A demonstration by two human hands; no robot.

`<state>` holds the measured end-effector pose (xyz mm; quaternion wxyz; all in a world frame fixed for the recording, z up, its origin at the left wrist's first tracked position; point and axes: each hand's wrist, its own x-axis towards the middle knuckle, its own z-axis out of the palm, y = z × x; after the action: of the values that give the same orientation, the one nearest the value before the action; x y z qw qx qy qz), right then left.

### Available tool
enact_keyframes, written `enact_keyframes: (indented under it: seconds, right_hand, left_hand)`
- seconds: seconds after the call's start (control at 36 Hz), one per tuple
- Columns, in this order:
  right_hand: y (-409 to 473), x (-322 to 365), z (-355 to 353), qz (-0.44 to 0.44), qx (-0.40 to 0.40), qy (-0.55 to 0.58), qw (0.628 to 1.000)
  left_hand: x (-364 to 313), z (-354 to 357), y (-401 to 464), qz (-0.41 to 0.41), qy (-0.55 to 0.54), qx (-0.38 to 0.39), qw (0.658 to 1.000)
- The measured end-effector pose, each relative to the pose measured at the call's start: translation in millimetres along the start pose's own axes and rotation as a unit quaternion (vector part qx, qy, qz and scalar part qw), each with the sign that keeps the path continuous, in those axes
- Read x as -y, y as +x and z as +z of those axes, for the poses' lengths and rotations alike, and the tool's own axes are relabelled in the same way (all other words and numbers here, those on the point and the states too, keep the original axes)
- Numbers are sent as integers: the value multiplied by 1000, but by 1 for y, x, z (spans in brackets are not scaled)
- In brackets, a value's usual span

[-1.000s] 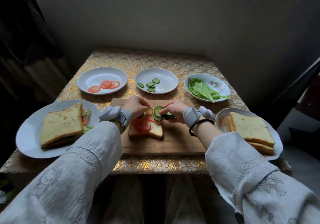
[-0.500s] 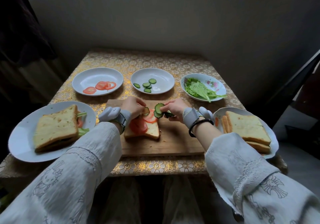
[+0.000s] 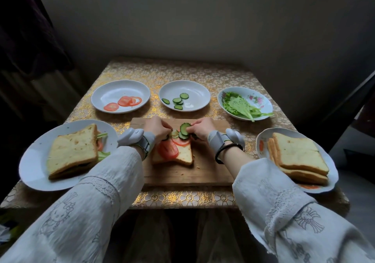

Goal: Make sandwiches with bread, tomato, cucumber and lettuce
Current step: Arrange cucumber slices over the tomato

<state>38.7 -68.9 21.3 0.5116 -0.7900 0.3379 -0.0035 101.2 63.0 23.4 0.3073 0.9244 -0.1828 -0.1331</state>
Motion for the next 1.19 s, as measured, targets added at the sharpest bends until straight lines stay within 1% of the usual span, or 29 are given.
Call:
enact_keyframes:
  seconds: [0.08,0.19,0.28,0.36,0.42,0.47,0.53,0.61,0.69,0.75,0.83,0.97,1.06,1.14,1.19]
  right_hand:
    - [0,0,1,-12,-9,-16,1000]
    - [-1,1,0,-14,-5,4,1000]
    - [-3,1,-3,-11,11,51,999]
    - [-12,6,-5,-10,46,129,991]
    - [-16,8,-5,-11,68,157,985]
    - [-22,11,-4,-12,82,170,982]
    - [-23,12,-2,-12,88,166,982]
    - [-26,13,2,-12,88,115,989]
    - [-28,12,3,-2,98,91,991]
    - [-31,12,3,12,113,105,988]
    - [-32,13,4,15,121,129,984]
    - [-38,17,3,17,122,121,985]
    - [-39,18,1,16,125,135,983]
    - [-38,18,0,13,129,154,979]
    - [-40,19,0,9,129,177,976]
  left_hand:
    - [3,-1,-1,-4,-10,3,1000]
    - [3,-4,-3,11,-20,-17,1000]
    - [0,-7,-7,28,-41,-5,999]
    - [-4,-12,-13,35,-84,33,995]
    - [-7,-15,-17,39,-112,54,991]
    - [-9,-18,-20,40,-120,52,991]
    - [-8,-19,-21,33,-106,36,993]
    - [0,-22,-22,16,-91,27,995]
    - [13,-27,-20,-23,-77,19,997]
    - [20,-29,-20,-36,-72,17,997]
    - [24,-26,-22,-27,-57,24,998]
    - [23,-22,-22,-48,-38,40,997]
    - [22,-25,-20,-47,-21,47,998]
    - [20,-25,-18,-37,17,29,999]
    - [16,-25,-20,-20,16,12,1000]
